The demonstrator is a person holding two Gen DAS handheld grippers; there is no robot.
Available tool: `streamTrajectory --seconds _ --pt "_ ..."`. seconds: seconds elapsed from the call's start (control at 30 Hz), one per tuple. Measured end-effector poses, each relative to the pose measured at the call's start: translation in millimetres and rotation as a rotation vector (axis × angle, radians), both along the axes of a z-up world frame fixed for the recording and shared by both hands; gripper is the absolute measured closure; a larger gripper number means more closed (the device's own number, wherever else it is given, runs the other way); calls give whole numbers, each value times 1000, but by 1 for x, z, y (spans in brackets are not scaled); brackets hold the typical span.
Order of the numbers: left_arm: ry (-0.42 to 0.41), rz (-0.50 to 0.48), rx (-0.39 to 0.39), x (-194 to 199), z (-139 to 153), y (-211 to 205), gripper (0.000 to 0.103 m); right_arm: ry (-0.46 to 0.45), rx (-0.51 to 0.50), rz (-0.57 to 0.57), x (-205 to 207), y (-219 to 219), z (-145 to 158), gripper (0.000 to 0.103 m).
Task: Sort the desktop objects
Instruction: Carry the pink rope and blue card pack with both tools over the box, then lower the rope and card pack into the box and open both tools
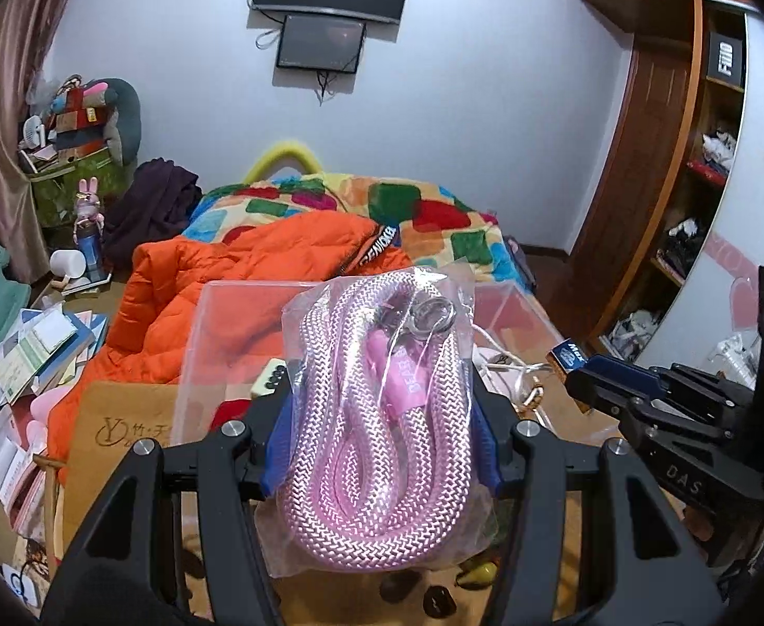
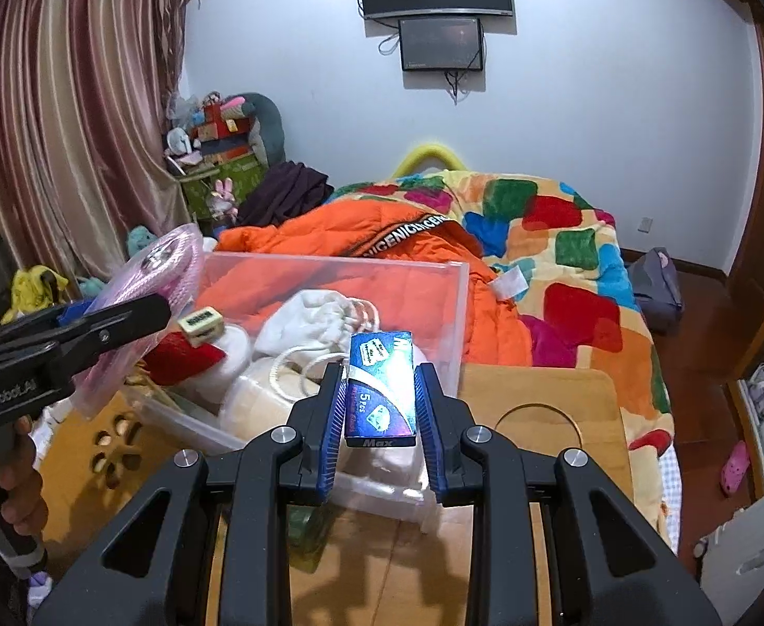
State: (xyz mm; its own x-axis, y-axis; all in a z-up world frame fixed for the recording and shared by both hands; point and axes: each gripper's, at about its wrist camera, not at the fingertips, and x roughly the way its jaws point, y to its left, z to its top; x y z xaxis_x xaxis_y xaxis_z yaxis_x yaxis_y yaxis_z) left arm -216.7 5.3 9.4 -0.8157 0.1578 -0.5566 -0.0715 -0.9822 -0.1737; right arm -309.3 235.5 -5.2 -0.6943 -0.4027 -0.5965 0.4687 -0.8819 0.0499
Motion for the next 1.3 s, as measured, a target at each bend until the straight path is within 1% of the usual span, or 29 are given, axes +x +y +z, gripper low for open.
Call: streamTrajectory --seconds 0.17,0.4,0.53,0.6,0.7,0.8,0.93,1.0,1.07,1.13,1.17,1.3 --pt "-26 -11 -29 -12 -9 8 48 -8 35 2 -4 -5 -9 79" --pt "-34 -17 -77 -21 -11 17 47 -13 67 -3 -8 -11 -15 78" --pt "-39 -29 -77 -18 -9 18 47 1 86 -7 -5 -14 -14 77" --pt "-39 -35 -72 -15 -7 18 47 7 82 -3 -1 -14 -12 68" --pt "-30 -38 -59 -9 -1 15 47 44 90 -16 6 -15 -5 59" --pt "-17 -38 -38 -2 7 9 46 71 89 -26 14 -13 2 53" --pt "46 -24 -34 15 25 1 37 92 76 -43 25 -9 12 47" --pt "70 -32 -39 24 34 -1 33 100 70 -51 32 -6 14 43" --pt "90 -33 -51 33 41 -2 32 103 65 -58 38 -3 15 42" --pt "104 -29 -62 41 44 -3 28 91 56 -59 43 0 13 42" --pt "108 -28 -62 44 44 -4 28 82 51 -57 45 1 11 42" --pt "108 -11 -59 57 39 -11 24 31 39 -33 59 0 -5 42"
